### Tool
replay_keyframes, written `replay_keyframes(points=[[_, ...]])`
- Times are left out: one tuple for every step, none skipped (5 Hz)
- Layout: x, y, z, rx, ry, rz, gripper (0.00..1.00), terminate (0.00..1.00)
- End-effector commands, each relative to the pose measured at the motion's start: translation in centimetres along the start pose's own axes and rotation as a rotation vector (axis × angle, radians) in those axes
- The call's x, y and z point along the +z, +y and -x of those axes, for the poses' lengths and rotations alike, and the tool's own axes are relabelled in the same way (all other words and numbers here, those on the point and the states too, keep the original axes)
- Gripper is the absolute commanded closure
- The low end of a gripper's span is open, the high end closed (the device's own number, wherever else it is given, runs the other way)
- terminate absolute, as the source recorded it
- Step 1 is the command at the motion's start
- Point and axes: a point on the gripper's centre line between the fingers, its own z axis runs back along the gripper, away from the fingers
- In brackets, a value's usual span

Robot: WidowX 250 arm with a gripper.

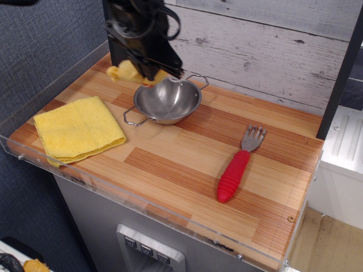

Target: Put the yellow sponge in the kadai.

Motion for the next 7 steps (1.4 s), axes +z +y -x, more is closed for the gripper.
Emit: replay_keyframes(points=[[-2.4,-2.0,-1.5,-0.056,0.002,0.015,1.00,0.00],[-3.4,-2.8,-1.1,-0.080,0.026,0.021,1.00,0.00],[-3.8,-2.8,-0.5,-0.083,0.045,0.015,1.00,0.00],[-3.8,-2.4,0.1,-0.068,0.065,-0.009,0.00,0.00],[-3.7,-2.4,0.4,-0.080,0.077,-0.008,0.00,0.00],[-3.5,-2.4,0.2,-0.086,0.069,-0.007,0.00,0.00],[-2.8,-2.1,-0.5,-0.089,0.049,-0.016,0.00,0.00]])
